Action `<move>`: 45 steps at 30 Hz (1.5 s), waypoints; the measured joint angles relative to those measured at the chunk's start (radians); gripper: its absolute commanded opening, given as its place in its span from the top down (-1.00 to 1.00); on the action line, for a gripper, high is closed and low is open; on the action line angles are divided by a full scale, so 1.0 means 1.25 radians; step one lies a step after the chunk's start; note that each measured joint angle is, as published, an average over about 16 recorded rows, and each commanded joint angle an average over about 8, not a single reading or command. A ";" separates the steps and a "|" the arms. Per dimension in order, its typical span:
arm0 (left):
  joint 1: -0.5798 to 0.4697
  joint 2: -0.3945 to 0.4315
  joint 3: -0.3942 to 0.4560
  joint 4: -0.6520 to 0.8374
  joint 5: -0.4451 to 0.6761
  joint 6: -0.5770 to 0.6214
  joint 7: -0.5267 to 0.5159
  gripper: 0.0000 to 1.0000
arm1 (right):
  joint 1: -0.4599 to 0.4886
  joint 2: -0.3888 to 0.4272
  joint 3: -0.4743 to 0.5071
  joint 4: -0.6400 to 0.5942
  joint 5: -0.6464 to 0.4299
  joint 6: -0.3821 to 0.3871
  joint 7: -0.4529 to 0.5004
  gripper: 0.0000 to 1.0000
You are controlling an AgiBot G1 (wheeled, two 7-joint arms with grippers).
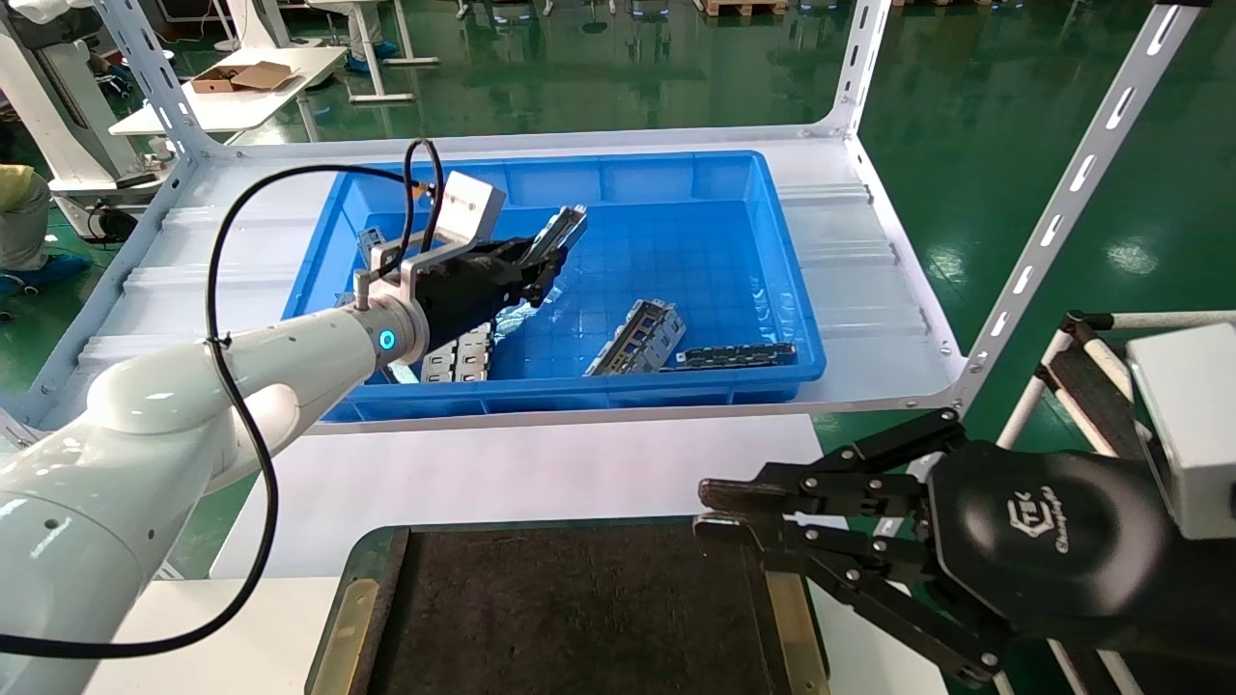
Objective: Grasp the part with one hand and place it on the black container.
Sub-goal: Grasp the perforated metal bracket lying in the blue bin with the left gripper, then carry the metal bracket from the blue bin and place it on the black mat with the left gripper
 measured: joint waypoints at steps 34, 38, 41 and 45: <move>0.237 -0.317 0.055 -0.716 -0.045 0.180 -0.273 1.00 | 0.000 0.001 -0.002 0.000 0.001 0.001 -0.001 1.00; 0.277 -0.340 0.078 -0.780 -0.031 0.150 -0.325 1.00 | 0.000 0.001 -0.002 0.000 0.001 0.001 -0.001 1.00; 0.305 -0.349 0.096 -0.807 -0.020 0.129 -0.354 1.00 | 0.000 0.001 -0.002 0.000 0.001 0.001 -0.001 1.00; 0.340 -0.349 0.119 -0.818 -0.010 0.105 -0.385 1.00 | 0.000 0.001 -0.002 0.000 0.001 0.001 -0.001 1.00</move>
